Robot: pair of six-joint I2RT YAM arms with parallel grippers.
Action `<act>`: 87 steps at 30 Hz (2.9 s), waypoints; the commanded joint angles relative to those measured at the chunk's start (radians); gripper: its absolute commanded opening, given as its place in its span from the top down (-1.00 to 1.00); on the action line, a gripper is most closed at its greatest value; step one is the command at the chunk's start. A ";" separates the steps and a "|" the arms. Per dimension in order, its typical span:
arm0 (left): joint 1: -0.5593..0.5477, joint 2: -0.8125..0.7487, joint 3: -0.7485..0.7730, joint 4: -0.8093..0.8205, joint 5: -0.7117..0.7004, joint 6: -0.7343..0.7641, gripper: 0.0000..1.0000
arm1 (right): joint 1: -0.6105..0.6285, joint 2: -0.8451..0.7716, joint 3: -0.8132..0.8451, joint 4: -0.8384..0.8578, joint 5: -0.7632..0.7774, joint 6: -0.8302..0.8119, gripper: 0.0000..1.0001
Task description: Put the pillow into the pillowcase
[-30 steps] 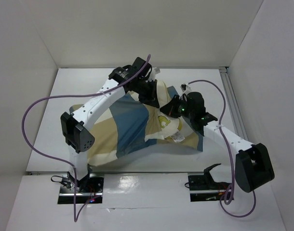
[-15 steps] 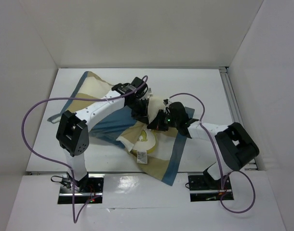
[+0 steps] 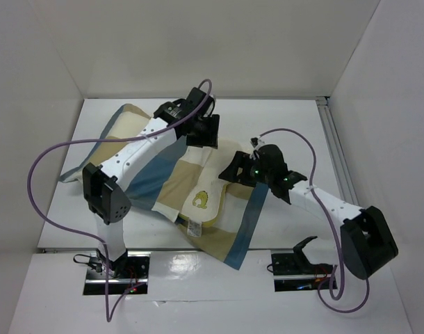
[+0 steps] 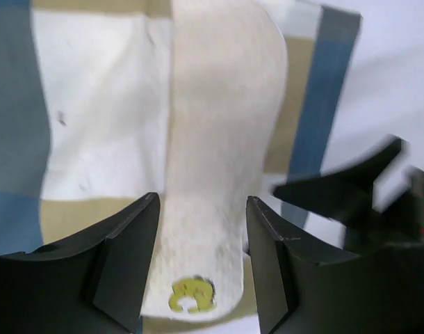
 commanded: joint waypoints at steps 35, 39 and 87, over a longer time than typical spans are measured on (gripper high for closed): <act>0.004 0.279 0.301 -0.022 0.052 0.133 1.00 | -0.114 0.380 0.121 0.489 -0.234 0.208 1.00; -0.040 0.154 0.271 0.078 0.271 0.059 1.00 | 0.003 0.297 0.130 0.497 -0.145 0.230 1.00; 0.084 -0.480 -0.918 0.064 -0.488 -0.382 -0.32 | 0.024 0.151 0.012 0.271 -0.212 0.154 -0.85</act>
